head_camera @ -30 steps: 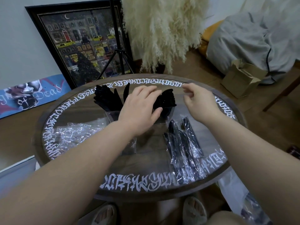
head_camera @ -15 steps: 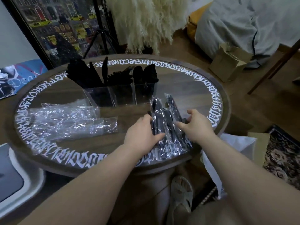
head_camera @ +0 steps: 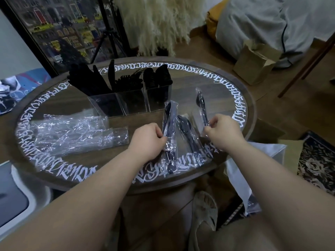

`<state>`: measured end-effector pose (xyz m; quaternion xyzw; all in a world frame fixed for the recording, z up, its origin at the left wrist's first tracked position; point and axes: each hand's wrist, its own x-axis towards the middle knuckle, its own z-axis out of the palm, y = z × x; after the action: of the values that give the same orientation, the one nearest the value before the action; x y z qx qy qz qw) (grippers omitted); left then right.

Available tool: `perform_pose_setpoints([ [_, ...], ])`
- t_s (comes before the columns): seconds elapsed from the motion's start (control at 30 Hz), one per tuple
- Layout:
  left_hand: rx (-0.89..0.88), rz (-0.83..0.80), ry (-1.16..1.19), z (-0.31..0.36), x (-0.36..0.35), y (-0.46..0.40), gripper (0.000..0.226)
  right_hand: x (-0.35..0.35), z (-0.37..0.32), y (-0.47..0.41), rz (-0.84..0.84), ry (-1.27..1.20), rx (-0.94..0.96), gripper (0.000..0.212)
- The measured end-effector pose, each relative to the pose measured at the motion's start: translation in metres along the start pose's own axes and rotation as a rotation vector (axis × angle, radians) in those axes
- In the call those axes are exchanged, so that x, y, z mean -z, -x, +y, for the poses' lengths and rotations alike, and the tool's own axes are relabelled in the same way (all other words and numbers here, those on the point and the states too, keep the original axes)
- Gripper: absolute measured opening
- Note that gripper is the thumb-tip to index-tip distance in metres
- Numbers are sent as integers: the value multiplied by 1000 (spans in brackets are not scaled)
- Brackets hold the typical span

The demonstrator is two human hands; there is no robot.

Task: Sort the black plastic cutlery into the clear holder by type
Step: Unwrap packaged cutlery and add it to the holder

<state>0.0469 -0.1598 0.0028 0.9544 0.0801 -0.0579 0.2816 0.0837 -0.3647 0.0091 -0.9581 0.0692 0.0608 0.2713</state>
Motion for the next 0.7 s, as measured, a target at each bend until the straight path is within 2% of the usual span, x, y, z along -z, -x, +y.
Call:
perform_pose_setpoints([
  [0.13, -10, 25, 2, -2, 12, 6, 16, 7, -2, 9, -7, 13, 39, 14],
  [0.37, -22, 68, 54, -16, 35, 29, 12, 0, -18, 33, -150, 115, 151, 18],
  [0.53, -66, 62, 100, -25, 50, 52, 20, -4, -41, 51, -163, 130, 243, 35],
  [0.7, -94, 102, 173, -33, 68, 68, 22, -2, -68, 72, -119, 57, 392, 24],
])
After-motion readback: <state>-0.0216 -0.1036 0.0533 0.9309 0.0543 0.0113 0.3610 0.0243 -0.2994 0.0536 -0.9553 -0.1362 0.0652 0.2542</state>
